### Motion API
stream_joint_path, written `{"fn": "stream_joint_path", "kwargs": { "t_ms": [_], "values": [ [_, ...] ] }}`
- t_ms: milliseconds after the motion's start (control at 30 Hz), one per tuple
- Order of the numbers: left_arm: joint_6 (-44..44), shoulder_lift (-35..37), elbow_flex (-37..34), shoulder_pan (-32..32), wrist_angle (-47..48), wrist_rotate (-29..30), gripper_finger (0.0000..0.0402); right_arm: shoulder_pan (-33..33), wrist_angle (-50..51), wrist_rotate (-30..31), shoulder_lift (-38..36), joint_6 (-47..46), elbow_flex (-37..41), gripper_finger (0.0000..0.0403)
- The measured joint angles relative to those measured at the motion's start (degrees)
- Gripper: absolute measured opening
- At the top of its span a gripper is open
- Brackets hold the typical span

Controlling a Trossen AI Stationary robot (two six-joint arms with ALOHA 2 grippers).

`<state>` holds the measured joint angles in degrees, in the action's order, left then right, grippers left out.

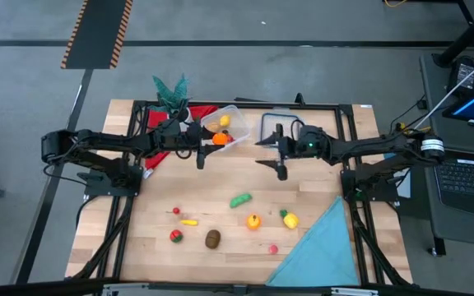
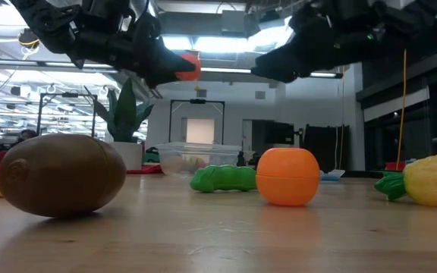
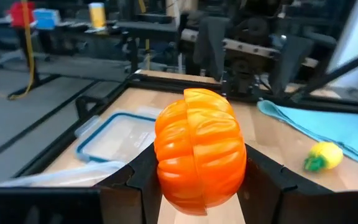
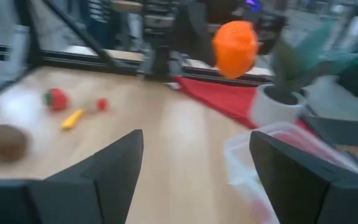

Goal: Pick and placing Produce into tupperware
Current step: Put the pumpkin into the transparent bin

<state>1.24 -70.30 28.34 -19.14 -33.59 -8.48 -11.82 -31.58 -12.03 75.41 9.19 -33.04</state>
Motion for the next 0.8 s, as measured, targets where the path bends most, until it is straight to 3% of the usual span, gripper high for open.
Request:
{"fn": "stream_joint_path", "kwargs": {
  "t_ms": [167,433,567,800],
  "values": [
    [-1.0,0.0,0.0,0.0,-3.2,-3.2,0.0154,-0.5,-8.0,-6.0,0.0,-2.1,6.1,0.0295],
    [-1.9,-0.1,0.0,0.1,-3.5,-1.7,0.0154,-2.2,-24.0,-6.2,-0.1,-3.9,14.6,0.0295],
    [-1.7,-0.7,-0.1,0.1,-3.8,4.3,0.0154,-3.8,-25.9,-4.9,-0.1,-5.0,15.8,0.0294],
    [-1.8,-3.5,-0.2,1.1,-4.5,16.7,0.0153,-4.6,-26.0,4.5,-0.1,-5.5,15.8,0.0294]
  ]
}}
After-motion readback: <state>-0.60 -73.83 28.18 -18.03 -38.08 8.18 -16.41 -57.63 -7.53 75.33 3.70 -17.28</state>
